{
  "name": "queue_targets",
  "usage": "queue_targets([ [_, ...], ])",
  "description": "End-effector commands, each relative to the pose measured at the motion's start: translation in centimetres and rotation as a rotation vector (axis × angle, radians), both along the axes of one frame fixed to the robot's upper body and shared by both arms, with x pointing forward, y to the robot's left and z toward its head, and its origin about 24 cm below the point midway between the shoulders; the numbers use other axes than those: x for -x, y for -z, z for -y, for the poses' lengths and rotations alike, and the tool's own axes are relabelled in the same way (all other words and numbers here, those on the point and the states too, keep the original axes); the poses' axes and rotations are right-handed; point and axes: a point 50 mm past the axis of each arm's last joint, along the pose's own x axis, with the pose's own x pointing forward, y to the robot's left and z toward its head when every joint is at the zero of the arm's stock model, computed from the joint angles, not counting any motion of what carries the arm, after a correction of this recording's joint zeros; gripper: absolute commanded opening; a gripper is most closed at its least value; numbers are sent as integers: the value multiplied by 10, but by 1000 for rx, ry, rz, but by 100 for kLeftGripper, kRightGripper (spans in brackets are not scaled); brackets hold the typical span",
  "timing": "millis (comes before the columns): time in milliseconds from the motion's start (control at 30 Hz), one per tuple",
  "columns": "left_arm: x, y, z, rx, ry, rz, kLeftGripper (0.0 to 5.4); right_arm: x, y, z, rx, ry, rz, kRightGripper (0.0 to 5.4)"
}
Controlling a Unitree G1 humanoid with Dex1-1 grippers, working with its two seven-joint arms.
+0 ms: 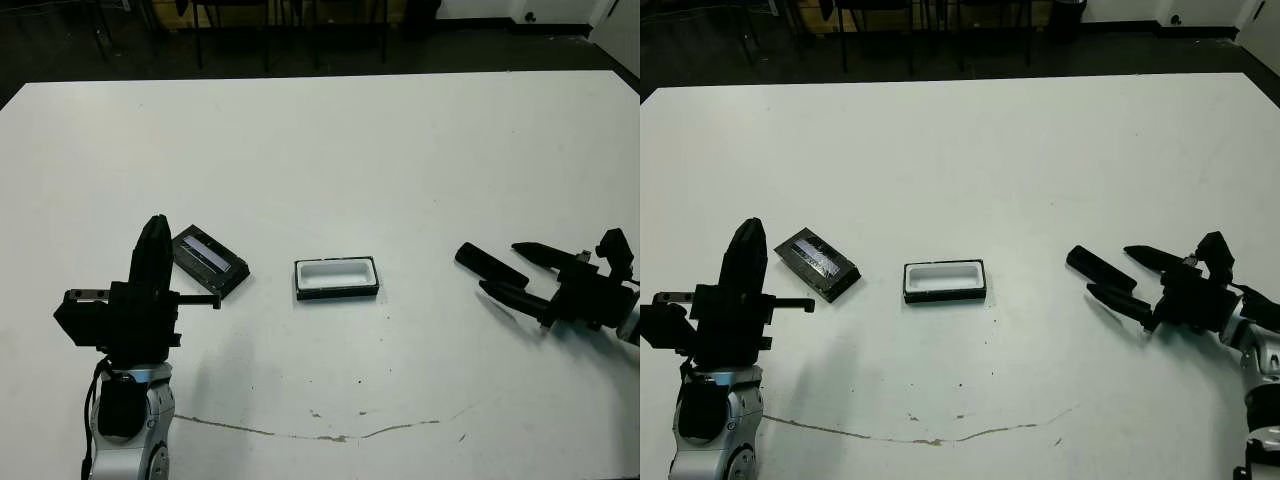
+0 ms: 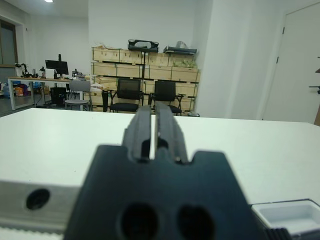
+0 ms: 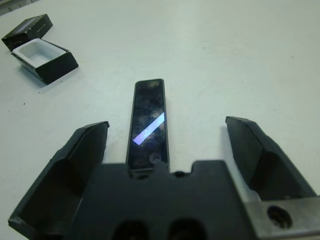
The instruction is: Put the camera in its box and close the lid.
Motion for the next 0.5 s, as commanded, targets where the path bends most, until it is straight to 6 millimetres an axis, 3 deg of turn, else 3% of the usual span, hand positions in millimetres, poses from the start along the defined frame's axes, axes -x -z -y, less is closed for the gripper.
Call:
queue_targets([
  [33, 2, 5, -2, -14, -14, -38, 0, 8, 15, -2, -11, 6, -45, 539],
  [500, 4, 6, -1, -15, -15, -49, 0, 15, 25, 0, -40, 76, -61, 539],
])
